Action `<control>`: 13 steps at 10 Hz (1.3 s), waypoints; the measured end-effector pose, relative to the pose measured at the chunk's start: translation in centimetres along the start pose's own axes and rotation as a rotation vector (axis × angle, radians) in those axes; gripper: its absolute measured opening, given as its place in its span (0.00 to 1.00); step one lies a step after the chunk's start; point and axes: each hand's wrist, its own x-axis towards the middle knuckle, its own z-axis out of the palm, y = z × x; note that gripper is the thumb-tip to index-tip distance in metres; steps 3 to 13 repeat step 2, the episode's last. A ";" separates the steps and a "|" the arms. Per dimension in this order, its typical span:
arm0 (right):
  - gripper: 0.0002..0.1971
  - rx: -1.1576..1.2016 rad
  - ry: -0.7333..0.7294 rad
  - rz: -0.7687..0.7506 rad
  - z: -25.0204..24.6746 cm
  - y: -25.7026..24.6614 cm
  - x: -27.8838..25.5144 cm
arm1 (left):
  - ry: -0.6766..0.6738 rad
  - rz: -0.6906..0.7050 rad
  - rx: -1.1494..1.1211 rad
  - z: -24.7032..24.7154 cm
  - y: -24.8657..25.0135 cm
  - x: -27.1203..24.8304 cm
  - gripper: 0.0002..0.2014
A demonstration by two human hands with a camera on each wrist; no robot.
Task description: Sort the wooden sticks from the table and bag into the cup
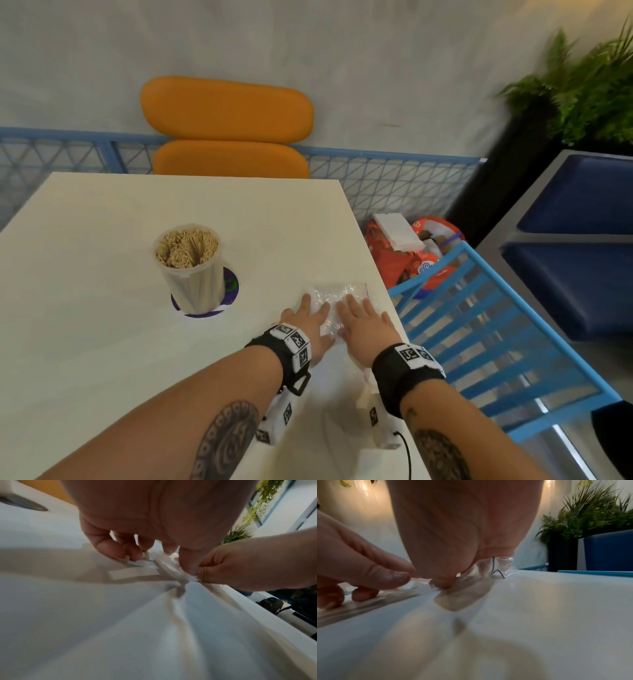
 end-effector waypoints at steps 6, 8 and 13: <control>0.33 -0.090 0.146 0.028 -1.7 -1.6 -1.5 | 0.015 0.054 -0.112 -0.1 -2.1 -1.5 0.37; 0.33 -0.090 0.146 0.028 -1.7 -1.6 -1.5 | 0.015 0.054 -0.112 -0.1 -2.1 -1.5 0.37; 0.33 -0.090 0.146 0.028 -1.7 -1.6 -1.5 | 0.015 0.054 -0.112 -0.1 -2.1 -1.5 0.37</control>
